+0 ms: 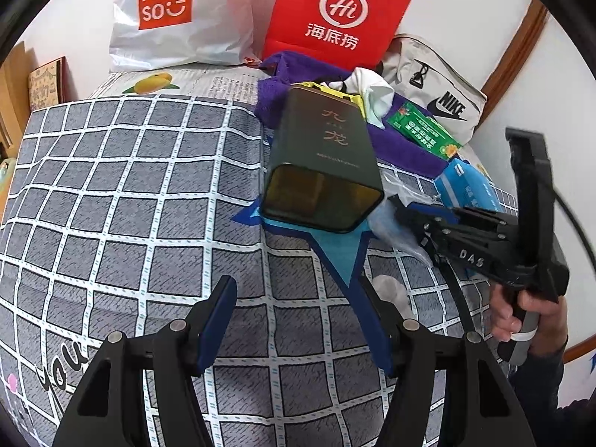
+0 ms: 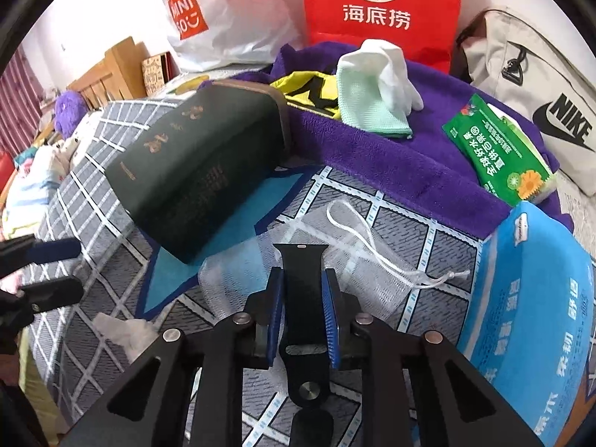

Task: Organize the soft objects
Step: 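Lift the black strap with the right gripper while the left grasps the white crumpled tissue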

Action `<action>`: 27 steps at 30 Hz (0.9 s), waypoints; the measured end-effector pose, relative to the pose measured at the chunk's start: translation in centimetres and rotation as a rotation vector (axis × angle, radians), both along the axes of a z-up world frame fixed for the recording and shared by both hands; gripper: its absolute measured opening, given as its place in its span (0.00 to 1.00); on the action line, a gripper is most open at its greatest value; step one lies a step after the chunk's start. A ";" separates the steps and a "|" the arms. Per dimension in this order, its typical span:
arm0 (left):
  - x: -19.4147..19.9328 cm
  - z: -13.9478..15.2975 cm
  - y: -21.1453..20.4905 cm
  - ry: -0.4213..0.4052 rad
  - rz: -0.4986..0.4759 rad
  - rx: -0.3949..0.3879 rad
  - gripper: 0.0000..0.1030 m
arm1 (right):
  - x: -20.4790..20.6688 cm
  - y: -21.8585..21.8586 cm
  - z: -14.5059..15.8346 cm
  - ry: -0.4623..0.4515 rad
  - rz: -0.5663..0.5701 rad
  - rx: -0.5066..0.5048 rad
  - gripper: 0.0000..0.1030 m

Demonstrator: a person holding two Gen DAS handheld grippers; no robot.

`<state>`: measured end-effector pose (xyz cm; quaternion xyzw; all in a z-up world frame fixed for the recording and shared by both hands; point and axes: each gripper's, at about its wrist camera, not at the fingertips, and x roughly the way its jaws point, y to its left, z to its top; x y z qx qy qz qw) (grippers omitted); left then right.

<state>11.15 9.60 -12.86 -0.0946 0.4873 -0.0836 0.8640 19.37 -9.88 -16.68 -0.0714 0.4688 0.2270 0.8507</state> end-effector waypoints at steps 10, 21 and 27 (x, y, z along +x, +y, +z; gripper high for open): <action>0.0 -0.5 -3.1 0.008 -0.078 -0.037 0.60 | -2.1 -2.0 4.0 -0.074 -0.042 0.031 0.20; 0.8 -2.3 -8.3 0.000 -0.186 0.035 0.59 | -5.4 -6.1 6.9 -0.114 -0.113 0.088 0.02; 0.6 -2.5 -9.3 -0.030 -0.222 0.111 0.29 | -5.2 -6.6 5.3 -0.079 -0.114 0.080 0.02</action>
